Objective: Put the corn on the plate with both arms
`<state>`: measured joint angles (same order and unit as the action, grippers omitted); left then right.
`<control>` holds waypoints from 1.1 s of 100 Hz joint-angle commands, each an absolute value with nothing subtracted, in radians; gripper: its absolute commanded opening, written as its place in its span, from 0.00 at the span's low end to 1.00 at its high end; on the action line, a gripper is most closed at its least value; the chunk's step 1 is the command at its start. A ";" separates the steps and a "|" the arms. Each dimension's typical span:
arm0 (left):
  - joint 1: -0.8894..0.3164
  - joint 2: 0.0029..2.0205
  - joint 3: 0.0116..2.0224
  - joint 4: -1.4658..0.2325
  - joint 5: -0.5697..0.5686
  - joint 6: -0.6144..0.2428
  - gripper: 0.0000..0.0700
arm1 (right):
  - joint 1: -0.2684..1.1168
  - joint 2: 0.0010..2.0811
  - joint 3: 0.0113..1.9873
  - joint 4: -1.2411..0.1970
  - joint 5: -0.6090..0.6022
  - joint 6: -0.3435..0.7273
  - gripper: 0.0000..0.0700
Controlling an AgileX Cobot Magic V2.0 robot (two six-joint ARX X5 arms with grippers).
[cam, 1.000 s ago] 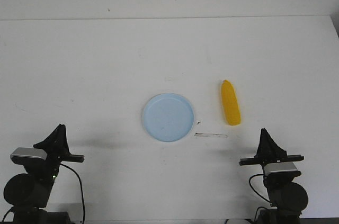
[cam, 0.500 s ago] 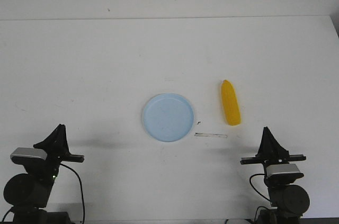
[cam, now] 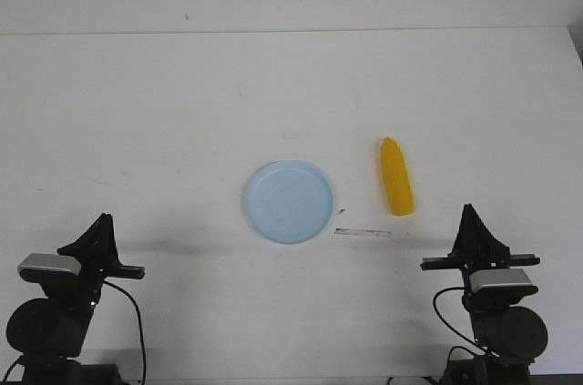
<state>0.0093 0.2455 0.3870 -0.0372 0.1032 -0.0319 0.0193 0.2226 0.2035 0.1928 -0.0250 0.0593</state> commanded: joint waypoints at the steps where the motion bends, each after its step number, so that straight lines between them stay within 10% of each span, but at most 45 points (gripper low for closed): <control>1: 0.012 0.244 0.397 -0.023 0.101 -0.019 0.00 | 0.020 0.291 0.244 0.200 -0.027 0.055 0.01; 55: 0.012 0.244 0.397 -0.023 0.101 -0.019 0.00 | 0.150 0.931 0.559 0.177 -0.073 0.054 0.01; 110: 0.012 0.244 0.397 -0.023 0.101 -0.019 0.00 | 0.179 1.432 1.136 -0.508 -0.045 0.127 0.01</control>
<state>0.0093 0.2455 0.3870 -0.0372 0.1028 -0.0319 0.1764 1.3808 1.0752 -0.4461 -0.0483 0.0757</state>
